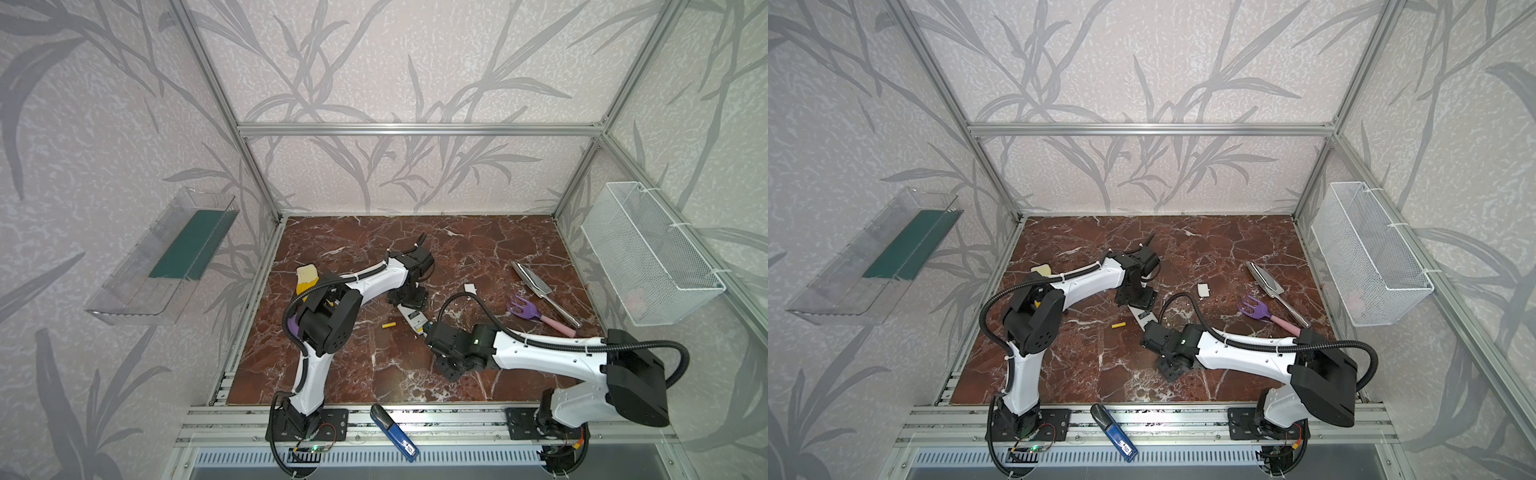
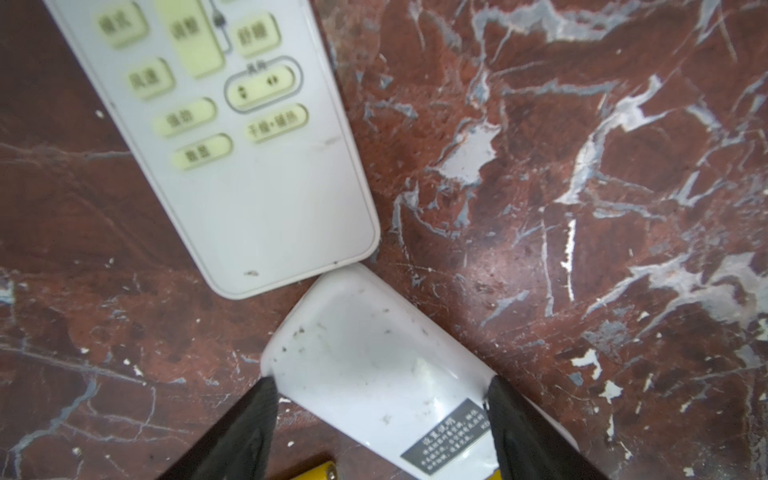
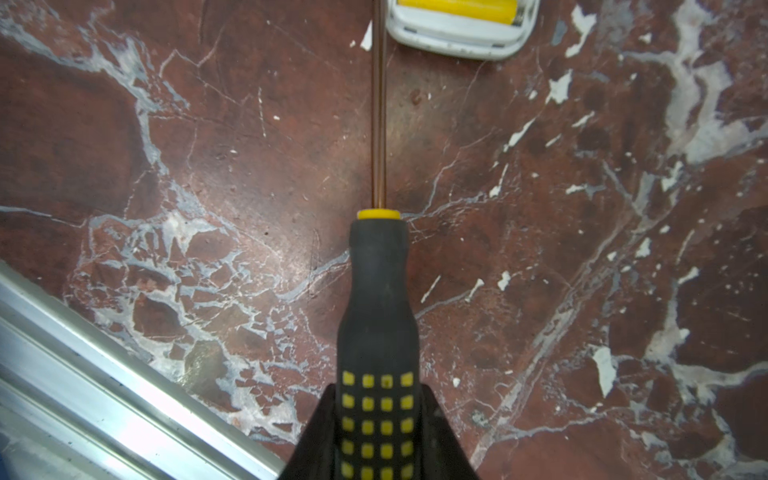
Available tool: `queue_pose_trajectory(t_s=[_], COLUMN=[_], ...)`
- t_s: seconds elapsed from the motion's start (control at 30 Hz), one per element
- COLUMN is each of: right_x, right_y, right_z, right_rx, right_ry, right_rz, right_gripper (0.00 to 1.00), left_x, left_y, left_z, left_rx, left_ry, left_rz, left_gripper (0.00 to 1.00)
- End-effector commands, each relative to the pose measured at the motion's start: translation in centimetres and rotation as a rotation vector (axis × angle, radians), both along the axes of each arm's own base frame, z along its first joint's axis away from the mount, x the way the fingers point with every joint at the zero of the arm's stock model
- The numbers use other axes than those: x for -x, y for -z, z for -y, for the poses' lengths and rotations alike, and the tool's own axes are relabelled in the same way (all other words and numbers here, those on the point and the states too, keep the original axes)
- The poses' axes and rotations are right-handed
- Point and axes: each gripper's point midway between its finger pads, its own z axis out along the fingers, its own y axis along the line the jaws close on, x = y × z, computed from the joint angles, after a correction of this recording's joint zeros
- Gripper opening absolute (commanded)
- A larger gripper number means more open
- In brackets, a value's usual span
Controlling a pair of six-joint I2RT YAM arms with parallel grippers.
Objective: Unload the batteries from the remote control
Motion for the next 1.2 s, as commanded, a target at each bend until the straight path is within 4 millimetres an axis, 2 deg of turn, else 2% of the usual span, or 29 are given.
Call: queue_pose_trajectory(t_s=[0.0,0.33,0.4,0.6,0.77,0.9,1.17], right_x=[-0.6,-1.2,-1.0,0.4,0.9,0.7,-0.1], right_y=[-0.8,-0.7,-1.0,-2.4,-1.0,0.3,0.4], right_z=[1.5,3.4,2.9,0.0,-0.1,0.6,1.7], right_rx=[0.027,0.043,0.027,-0.112,-0.093,-0.043,-0.022], right_ry=[0.035,0.060,0.024,-0.094,-0.086,-0.037,0.031], right_rz=[0.027,0.023,0.015,-0.004,-0.051,-0.062,-0.042], right_gripper=[0.00,0.00,0.00,0.00,0.00,0.00,0.00], left_x=[-0.1,-0.5,-0.6,-1.1,-1.4,-1.6,-1.9], left_y=[-1.3,-2.3,-2.5,-2.7,-3.2,-3.2,-2.4], left_z=[-0.5,-0.5,-0.6,-0.6,-0.5,-0.4,-0.7], left_rx=[-0.013,-0.013,-0.018,-0.022,-0.013,-0.016,-0.054], left_ry=[0.013,0.025,0.028,0.027,0.034,0.059,0.102], left_rz=[0.020,0.049,0.057,0.072,0.090,0.099,0.101], left_gripper=[0.81,0.89,0.90,0.90,0.90,0.90,0.93])
